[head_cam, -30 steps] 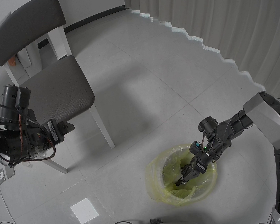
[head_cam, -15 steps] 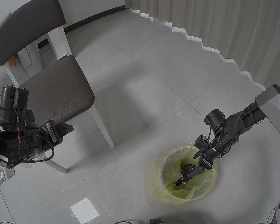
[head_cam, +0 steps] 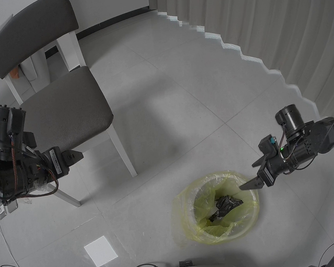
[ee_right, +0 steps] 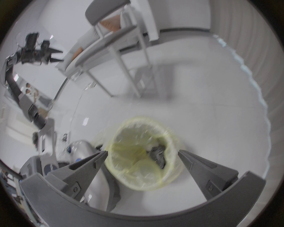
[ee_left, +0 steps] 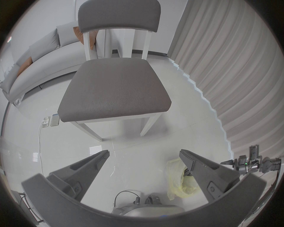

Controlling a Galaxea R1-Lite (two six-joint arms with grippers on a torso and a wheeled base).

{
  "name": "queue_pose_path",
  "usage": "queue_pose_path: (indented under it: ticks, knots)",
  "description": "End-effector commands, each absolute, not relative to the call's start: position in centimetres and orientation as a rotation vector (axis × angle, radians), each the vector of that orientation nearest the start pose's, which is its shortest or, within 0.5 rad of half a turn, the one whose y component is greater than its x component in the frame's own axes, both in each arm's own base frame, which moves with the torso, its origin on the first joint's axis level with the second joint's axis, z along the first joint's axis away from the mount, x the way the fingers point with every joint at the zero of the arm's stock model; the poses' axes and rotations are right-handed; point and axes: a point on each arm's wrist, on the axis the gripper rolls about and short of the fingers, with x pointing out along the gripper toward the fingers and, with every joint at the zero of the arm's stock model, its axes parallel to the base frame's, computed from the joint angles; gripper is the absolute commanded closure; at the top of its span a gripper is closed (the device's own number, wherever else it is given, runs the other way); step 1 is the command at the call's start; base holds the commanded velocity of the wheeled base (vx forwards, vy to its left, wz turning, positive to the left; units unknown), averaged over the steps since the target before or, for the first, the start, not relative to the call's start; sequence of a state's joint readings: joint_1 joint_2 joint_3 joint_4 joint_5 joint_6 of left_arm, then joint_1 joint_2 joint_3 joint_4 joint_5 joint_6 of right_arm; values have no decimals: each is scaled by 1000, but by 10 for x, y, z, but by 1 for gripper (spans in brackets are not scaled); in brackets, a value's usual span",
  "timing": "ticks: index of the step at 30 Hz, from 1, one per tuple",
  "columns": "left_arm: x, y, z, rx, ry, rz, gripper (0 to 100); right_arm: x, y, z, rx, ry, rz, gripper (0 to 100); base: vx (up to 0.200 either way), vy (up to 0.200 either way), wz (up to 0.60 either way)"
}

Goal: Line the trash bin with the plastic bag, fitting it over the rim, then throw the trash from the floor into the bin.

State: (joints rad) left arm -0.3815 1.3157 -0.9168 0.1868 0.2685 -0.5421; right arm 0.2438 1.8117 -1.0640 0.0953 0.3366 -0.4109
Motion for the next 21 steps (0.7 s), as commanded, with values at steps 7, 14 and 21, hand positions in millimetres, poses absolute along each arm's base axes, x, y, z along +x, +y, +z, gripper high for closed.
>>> queue_pose_path:
  ticks: [7,14,21]
  knots:
    - [122,-27,266,-204,370,-30,0,241,38,255,-332,299,452,0,0,0,0]
    - [28,-1,249,-20,172,-7,0,160,28,299,-239,58,416,0,0,0,0]
    - [-59,6,203,-18,-57,41,0,71,13,297,-51,-174,357,0,0,0,0]
